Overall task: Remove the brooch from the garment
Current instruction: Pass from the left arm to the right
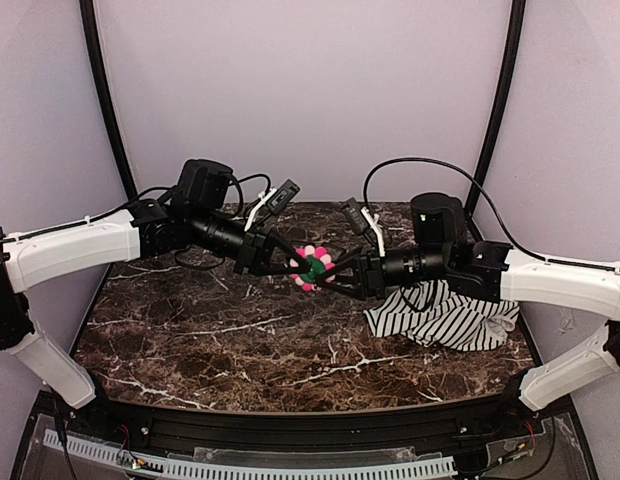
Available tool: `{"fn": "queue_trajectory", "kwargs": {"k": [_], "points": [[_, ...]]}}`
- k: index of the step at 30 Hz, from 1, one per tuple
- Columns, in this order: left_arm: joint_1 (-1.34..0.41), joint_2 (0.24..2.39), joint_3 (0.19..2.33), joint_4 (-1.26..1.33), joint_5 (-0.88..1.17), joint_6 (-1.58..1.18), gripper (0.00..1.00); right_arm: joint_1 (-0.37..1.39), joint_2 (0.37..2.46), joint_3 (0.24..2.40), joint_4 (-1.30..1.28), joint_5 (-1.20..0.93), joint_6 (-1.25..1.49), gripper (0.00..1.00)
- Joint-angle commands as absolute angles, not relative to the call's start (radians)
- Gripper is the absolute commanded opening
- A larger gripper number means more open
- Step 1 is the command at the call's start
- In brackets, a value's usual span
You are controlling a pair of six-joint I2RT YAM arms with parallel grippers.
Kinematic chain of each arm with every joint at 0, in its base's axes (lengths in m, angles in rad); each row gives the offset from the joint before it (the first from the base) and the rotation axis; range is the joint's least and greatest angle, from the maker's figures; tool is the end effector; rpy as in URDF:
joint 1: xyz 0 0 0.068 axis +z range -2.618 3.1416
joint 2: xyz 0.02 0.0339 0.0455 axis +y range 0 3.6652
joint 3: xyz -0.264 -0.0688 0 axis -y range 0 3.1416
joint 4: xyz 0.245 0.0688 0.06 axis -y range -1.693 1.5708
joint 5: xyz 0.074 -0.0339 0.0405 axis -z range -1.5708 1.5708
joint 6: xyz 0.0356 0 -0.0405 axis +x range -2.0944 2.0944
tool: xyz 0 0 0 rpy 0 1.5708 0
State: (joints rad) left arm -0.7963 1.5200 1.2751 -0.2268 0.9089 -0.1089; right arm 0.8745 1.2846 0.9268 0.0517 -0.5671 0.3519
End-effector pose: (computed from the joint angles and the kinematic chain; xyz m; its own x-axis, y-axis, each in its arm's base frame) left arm 0.2207 -0.2657 0.3324 -0.4171 0.3307 -0.8466 0.8907 -0.0367 -0.4531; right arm 0.1746 0.2387 0.3058 -0.5177 -0.1660 -0.8393 -0.8492 0.2186 0.4806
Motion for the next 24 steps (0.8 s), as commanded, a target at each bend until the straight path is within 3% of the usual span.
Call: {"fn": "queue_trajectory", "kwargs": {"k": [1,16,24], "points": [[-0.793,1.488,1.285,-0.206,0.933,-0.113,0.01,0.867,1.298,0.929,0.081,-0.595,0.345,0.41],[-0.793,1.496,1.287,-0.206,0.959,-0.117,0.01,0.866,1.314,0.928,0.166,-0.642,0.381,0.37],[-0.793,1.497,1.288,-0.207,0.96,-0.117,0.01,0.865,1.32,0.924,0.195,-0.649,0.397,0.22]]}}
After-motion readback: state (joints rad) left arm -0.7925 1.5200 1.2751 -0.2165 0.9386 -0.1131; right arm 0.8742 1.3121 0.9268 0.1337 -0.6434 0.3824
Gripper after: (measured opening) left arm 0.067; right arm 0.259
